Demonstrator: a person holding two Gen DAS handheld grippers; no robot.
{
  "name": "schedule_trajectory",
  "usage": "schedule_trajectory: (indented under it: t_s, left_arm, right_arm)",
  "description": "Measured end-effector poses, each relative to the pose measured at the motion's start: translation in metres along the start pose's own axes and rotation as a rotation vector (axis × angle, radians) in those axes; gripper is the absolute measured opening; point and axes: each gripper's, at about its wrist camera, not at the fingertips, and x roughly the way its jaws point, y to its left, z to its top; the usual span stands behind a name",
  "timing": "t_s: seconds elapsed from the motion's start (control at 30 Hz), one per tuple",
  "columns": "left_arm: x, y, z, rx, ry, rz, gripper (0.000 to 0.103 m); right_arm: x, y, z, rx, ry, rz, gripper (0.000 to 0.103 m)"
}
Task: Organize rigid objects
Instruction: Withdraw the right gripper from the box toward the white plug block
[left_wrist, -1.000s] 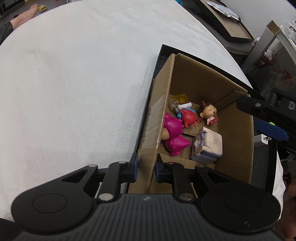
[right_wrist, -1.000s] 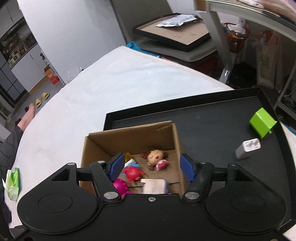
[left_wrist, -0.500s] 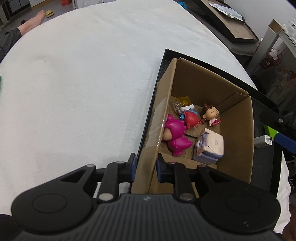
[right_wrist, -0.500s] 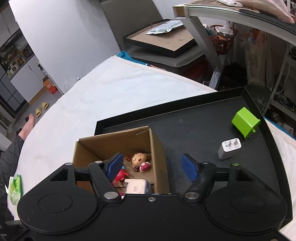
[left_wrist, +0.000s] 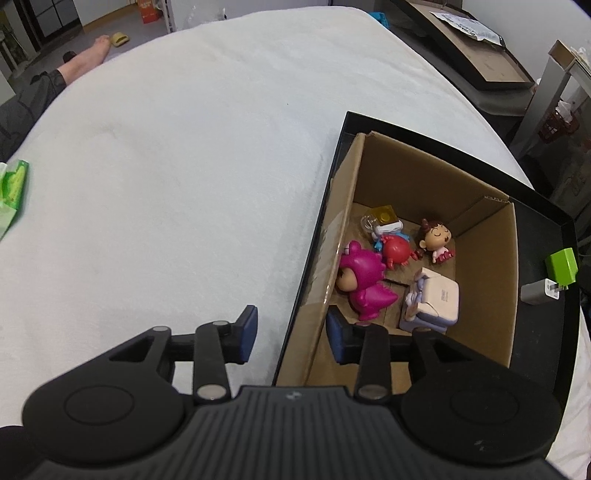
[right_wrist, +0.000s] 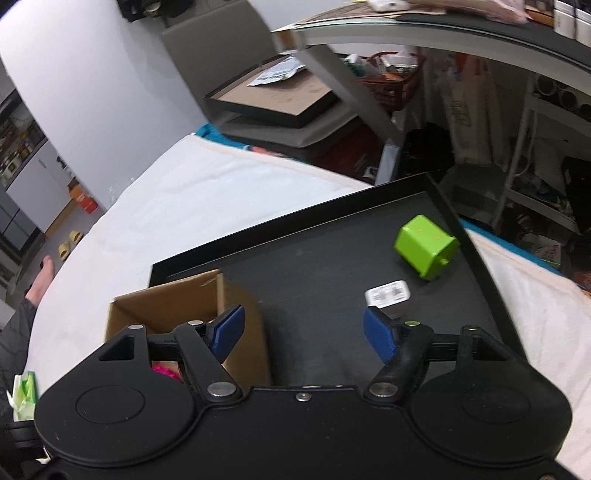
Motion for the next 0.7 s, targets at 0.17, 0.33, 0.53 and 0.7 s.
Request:
schedule_trajectory:
  t_s: [0.17, 0.33, 0.53, 0.7]
  left_arm:
    - [0.001, -0.009, -0.002, 0.026, 0.003, 0.021, 0.050]
    - [0.005, -0.016, -0.003, 0.047, 0.008, 0.062, 0.055]
    - [0.010, -0.027, -0.001, 0.069, 0.012, 0.090, 0.057]
    - [0.009, -0.040, 0.007, 0.152, -0.008, 0.115, 0.057]
  right_arm:
    - [0.008, -0.018, -0.002, 0.021, 0.002, -0.030, 0.074]
    - [0.023, -0.031, -0.005, 0.025, 0.006, -0.046, 0.075]
    - [0.045, -0.047, -0.007, 0.034, 0.003, -0.078, 0.075]
    - [0.060, -0.053, -0.008, 0.010, 0.000, -0.084, 0.075]
